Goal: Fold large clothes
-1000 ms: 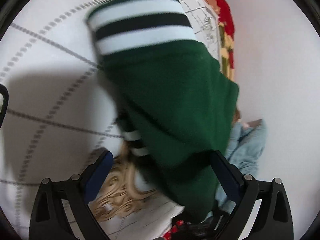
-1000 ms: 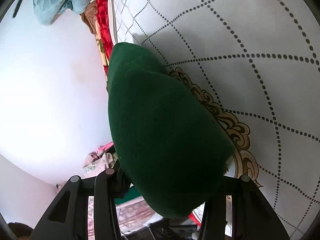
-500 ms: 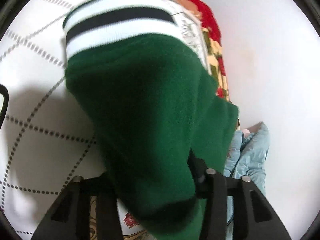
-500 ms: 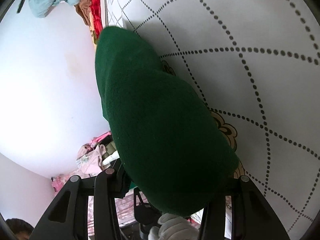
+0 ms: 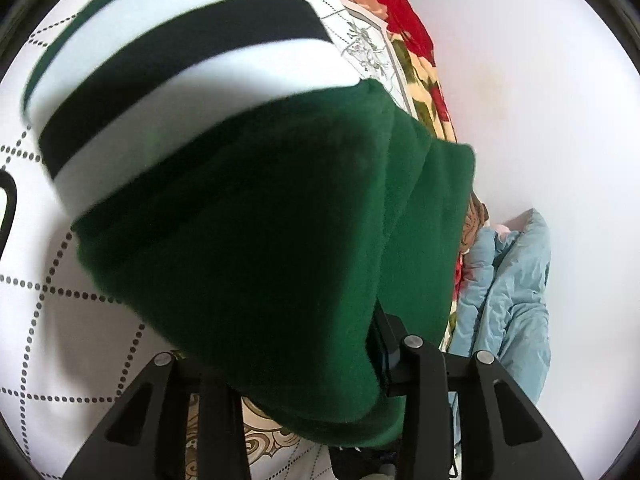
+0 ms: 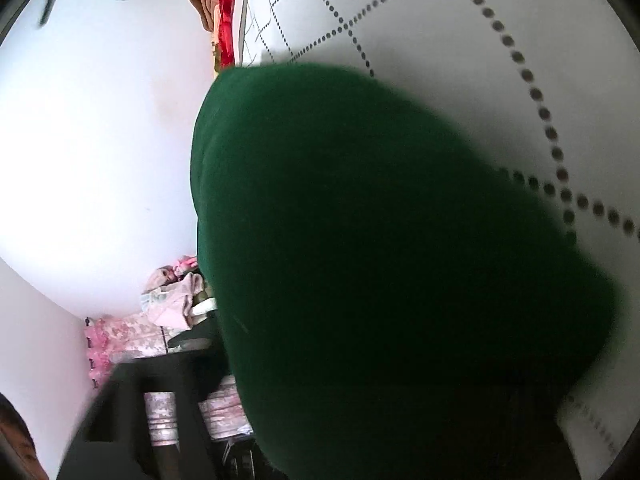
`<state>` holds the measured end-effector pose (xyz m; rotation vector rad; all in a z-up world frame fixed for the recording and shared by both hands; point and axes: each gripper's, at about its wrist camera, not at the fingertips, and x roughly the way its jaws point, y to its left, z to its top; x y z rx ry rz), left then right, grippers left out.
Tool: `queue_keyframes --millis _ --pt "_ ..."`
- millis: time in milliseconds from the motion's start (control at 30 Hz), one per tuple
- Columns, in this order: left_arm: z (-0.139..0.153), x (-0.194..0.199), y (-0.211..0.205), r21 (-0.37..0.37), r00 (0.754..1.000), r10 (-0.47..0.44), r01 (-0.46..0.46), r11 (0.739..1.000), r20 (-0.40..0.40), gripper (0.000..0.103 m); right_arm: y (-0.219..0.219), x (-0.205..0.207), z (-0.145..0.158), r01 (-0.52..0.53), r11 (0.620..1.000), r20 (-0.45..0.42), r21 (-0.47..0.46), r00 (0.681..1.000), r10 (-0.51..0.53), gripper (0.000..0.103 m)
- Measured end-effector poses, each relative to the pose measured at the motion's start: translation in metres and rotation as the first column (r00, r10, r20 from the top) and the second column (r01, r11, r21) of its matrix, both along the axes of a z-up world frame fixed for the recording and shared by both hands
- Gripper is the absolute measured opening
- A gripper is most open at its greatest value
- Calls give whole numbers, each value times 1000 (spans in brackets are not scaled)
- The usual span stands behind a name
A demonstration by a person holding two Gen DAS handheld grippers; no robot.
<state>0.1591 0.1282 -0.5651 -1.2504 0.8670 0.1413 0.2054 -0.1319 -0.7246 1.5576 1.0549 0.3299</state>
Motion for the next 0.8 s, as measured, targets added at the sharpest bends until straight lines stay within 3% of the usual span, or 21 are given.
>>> queue_keyframes --millis 100,200,367,467,533,567,600,700,767,800 --pt "5 -16 -2 -11 1000 -12 12 1000 0 35 -4 -5 15 3 1000 -5 8 1000 -3 42" --pt "10 -40 -6 -37 999 -34 33 999 -21 36 -14 -23 38 -28 1000 -15 -6 1000 28 42" --pt "-27 -36 -3 -64 997 -20 15 998 -77 52 -24 -53 25 -42 999 -102 1 994 42 42" --pt "-44 -26 5 -45 1000 -11 9 999 -26 60 -20 -49 24 -58 998 -99 -9 993 57 41" --pt "-39 -16 3 0 1000 -6 6 1000 -5 58 -16 -43 25 -62 998 -82 -4 995 62 41" --pt "-35 -12 2 15 1000 -5 5 1000 8 46 -15 -41 24 -60 998 -72 -1 996 60 42" --pt "-32 -9 1 17 1000 -9 8 1000 15 40 -15 -36 24 -50 999 -61 -9 997 50 49" --pt "-24 -3 -3 21 999 -21 21 1000 30 36 -13 -20 22 -8 998 -57 -57 998 5 75" --pt "-19 -2 -2 15 999 -25 24 1000 35 35 -13 -11 22 67 997 -41 -44 997 -69 79" --pt "-16 1 -2 12 999 -23 23 1000 37 35 -13 -5 24 102 994 -18 -32 995 -103 74"
